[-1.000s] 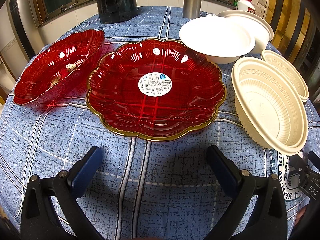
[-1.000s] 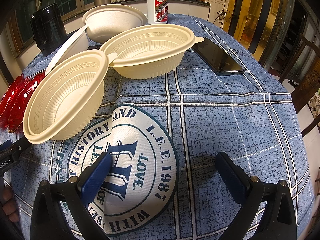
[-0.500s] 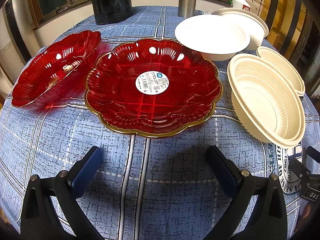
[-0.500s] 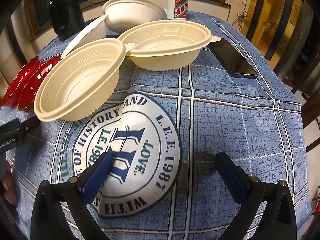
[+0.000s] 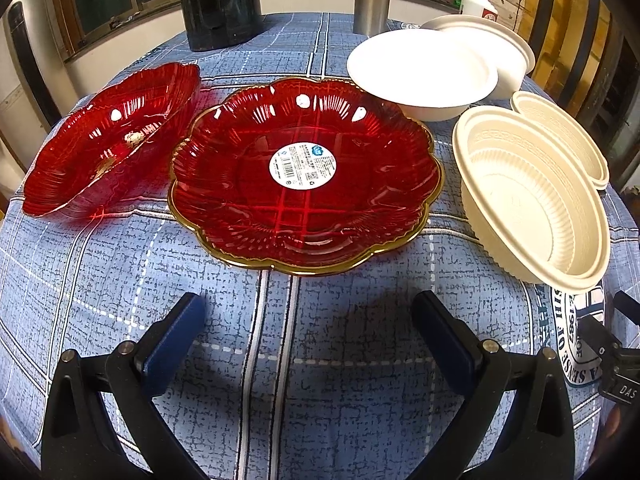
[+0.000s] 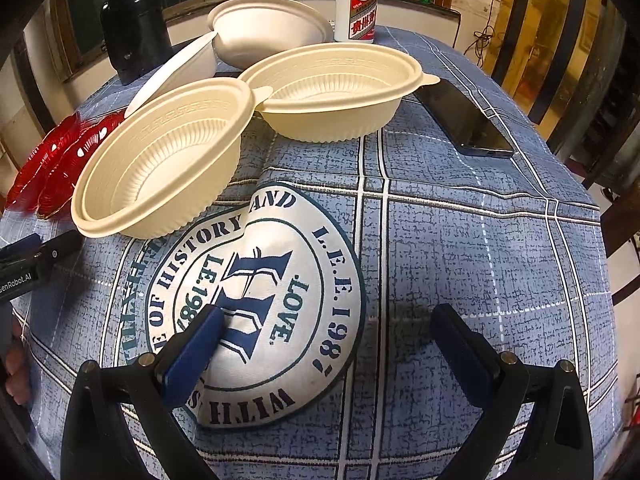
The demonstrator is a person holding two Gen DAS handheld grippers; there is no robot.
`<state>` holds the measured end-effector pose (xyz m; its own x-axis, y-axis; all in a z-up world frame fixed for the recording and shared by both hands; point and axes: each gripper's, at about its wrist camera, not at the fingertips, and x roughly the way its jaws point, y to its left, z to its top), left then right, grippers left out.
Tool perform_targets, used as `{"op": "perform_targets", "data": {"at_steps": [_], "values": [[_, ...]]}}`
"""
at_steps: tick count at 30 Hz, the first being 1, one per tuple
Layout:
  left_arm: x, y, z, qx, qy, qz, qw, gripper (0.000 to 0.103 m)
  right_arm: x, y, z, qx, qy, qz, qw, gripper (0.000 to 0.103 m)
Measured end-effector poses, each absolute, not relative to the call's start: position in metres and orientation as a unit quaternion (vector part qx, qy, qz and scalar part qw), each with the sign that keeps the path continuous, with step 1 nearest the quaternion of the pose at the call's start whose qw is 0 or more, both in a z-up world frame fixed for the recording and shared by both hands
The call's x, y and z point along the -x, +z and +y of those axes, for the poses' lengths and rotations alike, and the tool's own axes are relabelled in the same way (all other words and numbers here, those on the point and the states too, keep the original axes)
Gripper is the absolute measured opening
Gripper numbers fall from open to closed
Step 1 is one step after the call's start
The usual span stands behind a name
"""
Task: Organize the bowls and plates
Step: 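Reach the left tool to the gold-text red plate and grasp its rim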
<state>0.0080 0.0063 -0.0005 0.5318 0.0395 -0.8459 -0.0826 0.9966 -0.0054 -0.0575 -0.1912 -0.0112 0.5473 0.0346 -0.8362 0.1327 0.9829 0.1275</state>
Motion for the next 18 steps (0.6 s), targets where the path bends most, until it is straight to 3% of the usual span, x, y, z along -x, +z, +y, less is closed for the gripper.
{"op": "perform_targets", "data": {"at_steps": [8, 12, 16, 18], "values": [[0.017, 0.012, 0.008, 0.019, -0.002, 0.461, 0.887, 0.103, 0.065, -0.007, -0.195, -0.103, -0.006, 0.460, 0.882, 0.101], [0.033, 0.018, 0.018, 0.017, -0.009, 0.450, 0.893, 0.087, 0.069, -0.004, -0.195, -0.104, 0.006, 0.449, 0.888, 0.093], [0.040, 0.031, 0.036, 0.031, -0.020, 0.441, 0.897, 0.085, 0.073, 0.002, -0.193, -0.104, 0.020, 0.438, 0.893, 0.082], [0.044, 0.039, 0.042, 0.033, -0.020, 0.432, 0.901, 0.078, 0.076, 0.011, -0.191, -0.099, 0.027, 0.431, 0.897, 0.079]]}}
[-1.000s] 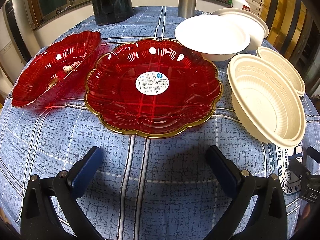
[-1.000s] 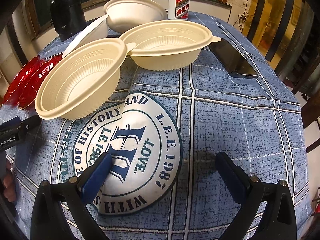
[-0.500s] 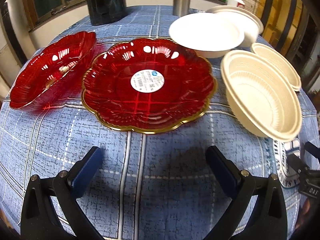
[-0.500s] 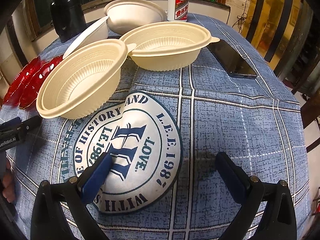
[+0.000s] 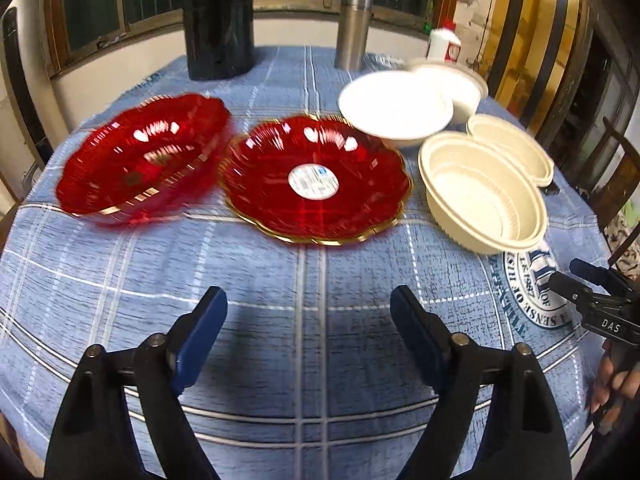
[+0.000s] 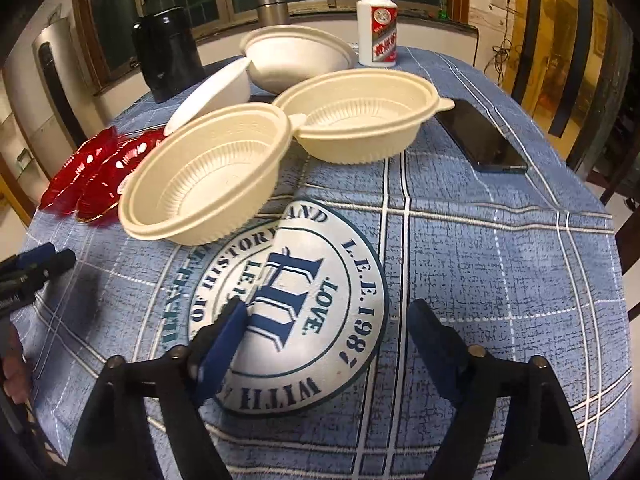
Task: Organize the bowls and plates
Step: 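Reach the left tool to the gold-text red plate and grasp its rim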
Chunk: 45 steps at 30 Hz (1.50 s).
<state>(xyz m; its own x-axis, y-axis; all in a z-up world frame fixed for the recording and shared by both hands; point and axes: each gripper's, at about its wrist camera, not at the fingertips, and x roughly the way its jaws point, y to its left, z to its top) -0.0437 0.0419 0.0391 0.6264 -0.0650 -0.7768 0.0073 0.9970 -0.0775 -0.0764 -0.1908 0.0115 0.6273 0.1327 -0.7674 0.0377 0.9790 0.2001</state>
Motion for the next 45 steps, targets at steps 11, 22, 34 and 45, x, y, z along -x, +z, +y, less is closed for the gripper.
{"op": "perform_targets", "data": {"at_steps": [11, 22, 34, 45], "values": [[0.058, 0.077, 0.119, 0.087, -0.013, 0.414, 0.906, 0.061, 0.080, 0.074, -0.161, -0.151, 0.187, 0.395, 0.887, 0.079], [0.054, 0.097, 0.198, 0.112, 0.046, 0.425, 0.897, 0.061, 0.036, 0.105, -0.084, -0.168, 0.297, 0.415, 0.843, 0.078], [-0.008, 0.094, 0.283, 0.137, 0.082, 0.453, 0.877, 0.061, -0.062, 0.111, -0.005, -0.192, 0.312, 0.461, 0.808, 0.059], [-0.066, 0.060, 0.313, 0.164, 0.079, 0.493, 0.851, 0.039, -0.144, 0.092, 0.048, -0.194, 0.290, 0.490, 0.799, 0.030]]}}
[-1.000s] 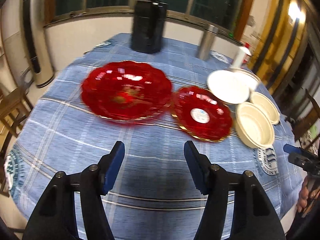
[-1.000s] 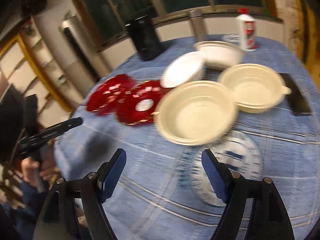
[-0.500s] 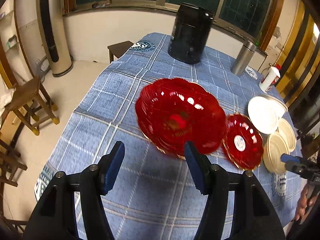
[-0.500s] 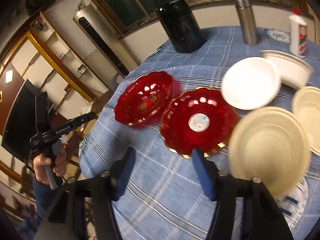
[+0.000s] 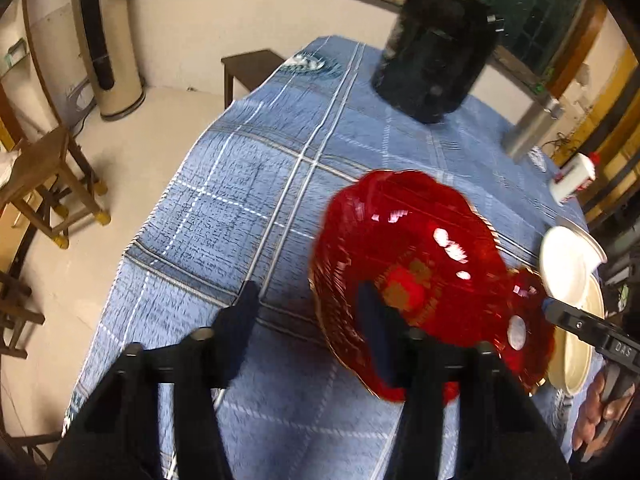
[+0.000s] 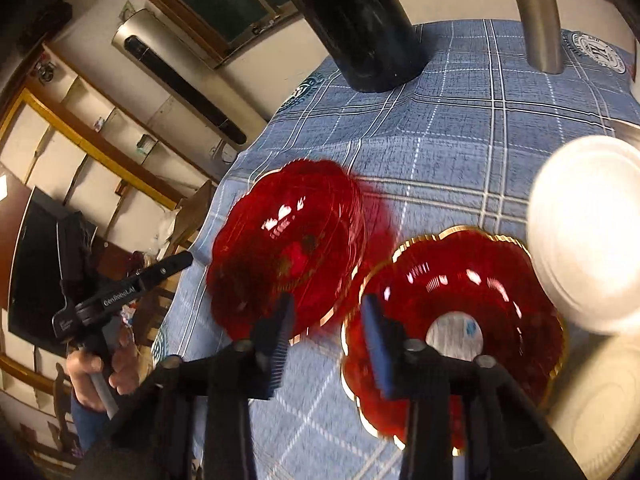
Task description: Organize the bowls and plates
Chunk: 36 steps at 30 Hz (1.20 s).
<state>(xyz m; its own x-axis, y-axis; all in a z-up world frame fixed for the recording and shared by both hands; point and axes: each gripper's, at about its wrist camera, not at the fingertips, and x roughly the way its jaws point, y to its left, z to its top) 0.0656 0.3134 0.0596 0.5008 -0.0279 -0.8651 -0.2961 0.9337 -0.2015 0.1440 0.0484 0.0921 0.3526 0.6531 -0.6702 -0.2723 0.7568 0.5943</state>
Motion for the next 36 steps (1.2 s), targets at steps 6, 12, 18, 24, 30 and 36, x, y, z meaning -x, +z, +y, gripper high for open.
{"op": "perform_targets", "data": {"at_steps": [6, 12, 18, 24, 30, 36], "values": [[-0.080, 0.042, 0.323, 0.191, 0.058, 0.496, 0.845, 0.036, -0.163, 0.083, 0.061, -0.173, 0.270, 0.499, 0.805, 0.030], [-0.094, 0.032, 0.312, 0.171, 0.062, 0.505, 0.844, 0.019, -0.178, 0.068, 0.065, -0.177, 0.264, 0.511, 0.799, 0.016], [-0.095, 0.027, 0.303, 0.141, 0.078, 0.499, 0.851, 0.014, -0.183, 0.062, 0.073, -0.170, 0.256, 0.509, 0.804, 0.007], [-0.076, 0.030, 0.301, 0.132, 0.088, 0.496, 0.854, 0.014, -0.174, 0.060, 0.080, -0.164, 0.262, 0.510, 0.803, 0.007], [-0.023, 0.034, 0.299, 0.127, 0.092, 0.490, 0.857, 0.014, -0.141, 0.060, 0.087, -0.154, 0.286, 0.515, 0.794, 0.007], [0.030, 0.033, 0.287, 0.123, 0.101, 0.484, 0.860, 0.014, -0.095, 0.057, 0.091, -0.136, 0.311, 0.514, 0.788, 0.007]]}}
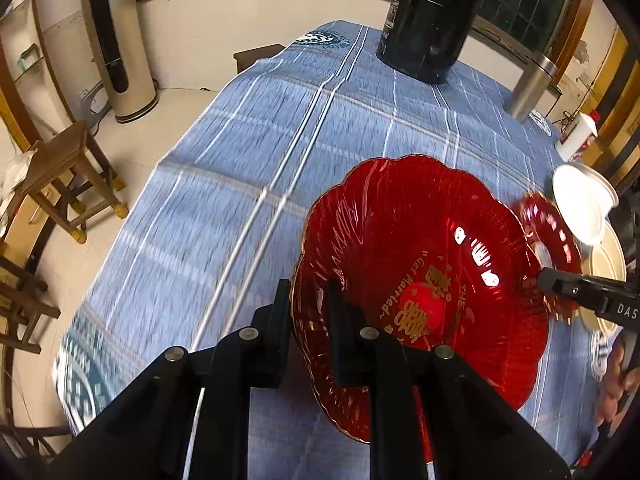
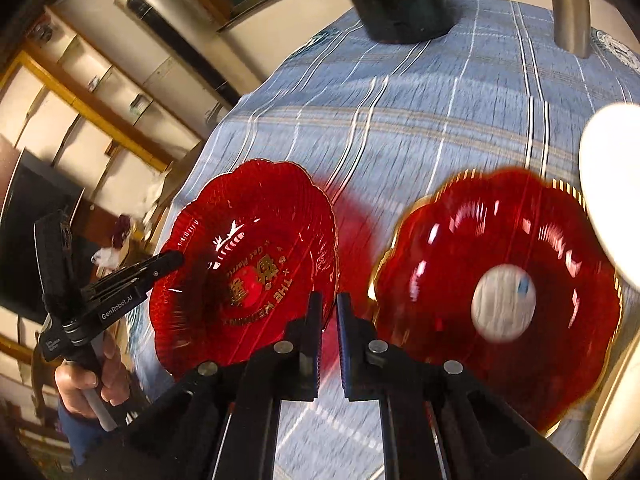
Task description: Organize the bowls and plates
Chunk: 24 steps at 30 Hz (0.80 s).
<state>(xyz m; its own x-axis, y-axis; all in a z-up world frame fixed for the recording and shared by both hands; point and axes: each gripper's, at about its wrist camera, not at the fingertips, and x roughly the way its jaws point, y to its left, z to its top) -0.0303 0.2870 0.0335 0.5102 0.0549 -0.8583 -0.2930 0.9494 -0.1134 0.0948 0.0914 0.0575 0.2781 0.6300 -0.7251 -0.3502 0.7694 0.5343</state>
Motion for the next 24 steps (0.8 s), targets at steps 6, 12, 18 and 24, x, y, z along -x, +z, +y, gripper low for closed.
{"op": "perform_targets", "data": {"at_steps": [6, 12, 18, 24], "values": [[0.066, 0.033, 0.266, 0.103, 0.110, 0.470, 0.870, 0.014, -0.059, 0.056, 0.080, -0.128, 0.323, 0.510, 0.787, 0.007], [0.076, 0.035, 0.257, 0.099, 0.132, 0.445, 0.880, 0.015, -0.043, 0.062, 0.072, -0.099, 0.332, 0.480, 0.806, 0.012], [0.096, 0.056, 0.243, 0.076, 0.169, 0.407, 0.894, 0.023, -0.023, 0.076, 0.048, -0.099, 0.335, 0.441, 0.827, 0.020], [0.112, 0.083, 0.179, 0.008, 0.195, 0.333, 0.922, 0.068, 0.001, 0.075, 0.007, -0.126, 0.313, 0.406, 0.849, 0.026]]}}
